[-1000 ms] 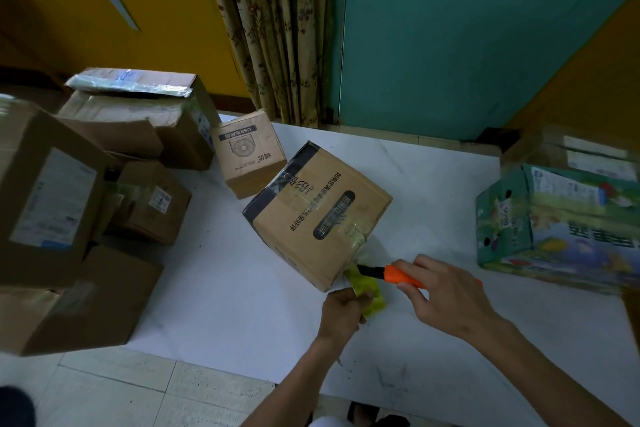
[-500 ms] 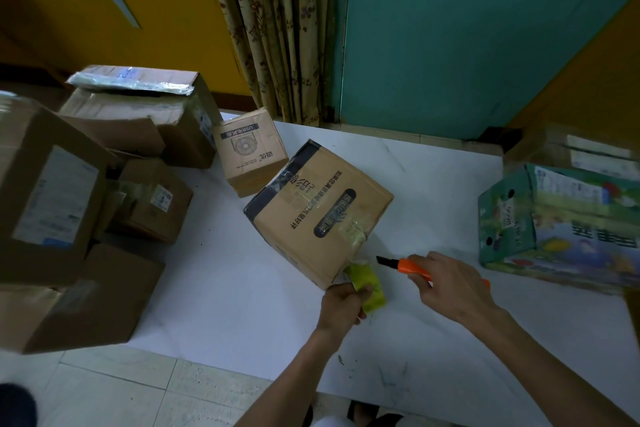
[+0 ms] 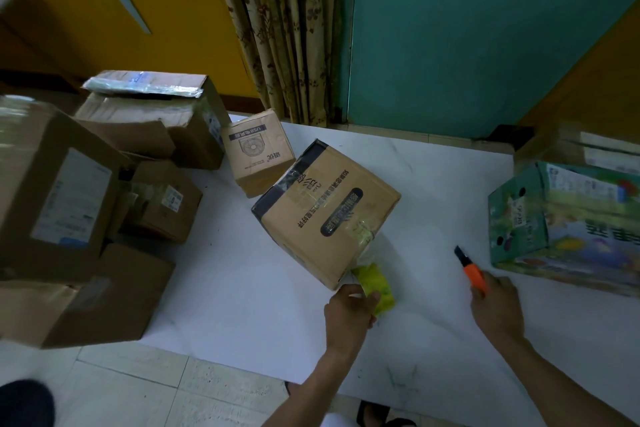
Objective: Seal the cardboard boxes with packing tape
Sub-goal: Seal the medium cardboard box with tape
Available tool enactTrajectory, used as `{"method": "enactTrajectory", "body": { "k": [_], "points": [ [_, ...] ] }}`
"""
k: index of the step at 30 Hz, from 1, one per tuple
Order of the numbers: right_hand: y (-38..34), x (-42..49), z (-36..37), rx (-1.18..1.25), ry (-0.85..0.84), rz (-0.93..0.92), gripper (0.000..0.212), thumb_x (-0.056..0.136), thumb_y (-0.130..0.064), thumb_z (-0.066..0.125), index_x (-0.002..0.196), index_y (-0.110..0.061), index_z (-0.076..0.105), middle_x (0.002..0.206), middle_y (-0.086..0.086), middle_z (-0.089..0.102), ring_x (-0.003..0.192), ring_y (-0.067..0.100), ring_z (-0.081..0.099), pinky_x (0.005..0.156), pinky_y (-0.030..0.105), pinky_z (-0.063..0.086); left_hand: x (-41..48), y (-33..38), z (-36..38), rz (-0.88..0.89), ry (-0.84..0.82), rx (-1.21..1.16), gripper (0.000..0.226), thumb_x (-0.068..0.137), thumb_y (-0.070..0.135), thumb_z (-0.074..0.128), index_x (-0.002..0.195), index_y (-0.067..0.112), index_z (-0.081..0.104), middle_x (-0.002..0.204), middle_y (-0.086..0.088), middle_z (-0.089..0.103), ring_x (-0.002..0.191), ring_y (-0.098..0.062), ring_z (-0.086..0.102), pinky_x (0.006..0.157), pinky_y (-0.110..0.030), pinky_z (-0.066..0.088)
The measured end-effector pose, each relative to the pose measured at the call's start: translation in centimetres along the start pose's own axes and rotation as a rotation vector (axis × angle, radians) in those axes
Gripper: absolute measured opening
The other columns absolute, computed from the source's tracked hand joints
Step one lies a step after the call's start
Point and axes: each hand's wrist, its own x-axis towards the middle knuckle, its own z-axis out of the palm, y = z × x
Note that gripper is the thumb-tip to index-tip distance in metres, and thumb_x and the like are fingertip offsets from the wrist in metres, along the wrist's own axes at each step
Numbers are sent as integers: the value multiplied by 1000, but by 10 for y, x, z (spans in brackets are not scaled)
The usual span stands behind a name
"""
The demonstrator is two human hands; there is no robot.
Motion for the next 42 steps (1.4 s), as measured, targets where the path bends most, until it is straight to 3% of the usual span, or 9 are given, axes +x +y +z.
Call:
{"method": "enactTrajectory", "body": {
  "k": [4,7,11,15,20,25,36,38,42],
  "points": [
    [-12,-6,-10,10,59,2,38,87,-2,68,122,10,59,114,34,55,100,49,53,88,53,45,-10,3,-1,81,109,41,40,92,33,74,127,18,61,99,4,73,76,-10,70,66,-10,49],
    [-46,-30,-26,164,202,-194,22,88,-1,68,109,5,64,108,26,61,100,43,56,89,48,49,-21,8,-2,189,168,-21,35,92,26,74,123,31,59,92,9,67,79,-2,64,67,-10,48],
    [-111,-79,-35,586,-146,-365,24,89,-18,70,113,-17,67,109,-7,65,97,6,64,86,15,49,-24,11,-1,276,159,-72,39,95,26,71,129,39,59,69,7,66,69,-6,64,70,-13,50],
    [-148,-106,-38,762,-488,-247,14,92,-33,66,105,-39,66,95,-20,72,90,-2,66,81,15,52,-17,22,1,270,144,-187,24,97,20,67,107,41,73,81,-2,75,69,-13,67,72,-22,53],
    [-149,-103,-30,759,-503,-109,12,97,-29,61,89,-31,70,78,-16,72,73,0,66,66,13,47,-15,25,-3,258,165,-217,22,94,21,71,91,41,79,78,9,76,65,-1,60,74,-31,56],
    [-142,-114,-22,680,-456,6,49,99,-31,55,55,-22,37,47,-13,40,51,7,40,51,22,30,-18,27,-7,305,125,-160,44,95,18,70,72,56,74,67,9,71,60,-5,58,65,-27,53],
    [-120,-147,-14,718,-405,214,47,97,-31,60,56,-16,42,47,-7,40,42,5,40,45,19,31,3,27,-41,354,228,-17,17,101,30,57,98,28,74,75,10,71,67,-3,65,69,-37,58],
    [-124,-147,-16,731,-403,209,47,97,-31,60,56,-17,42,49,-7,40,45,6,40,46,21,31,-2,23,-40,303,214,-81,15,102,29,58,107,34,71,83,2,72,65,-9,64,64,-32,57],
    [-132,-147,-17,707,-404,190,51,97,-30,59,53,-20,37,44,-13,33,43,5,34,47,21,27,-7,31,-43,-107,41,-657,17,99,13,64,112,14,74,90,-8,70,69,-23,59,60,-32,49]
  ]
}}
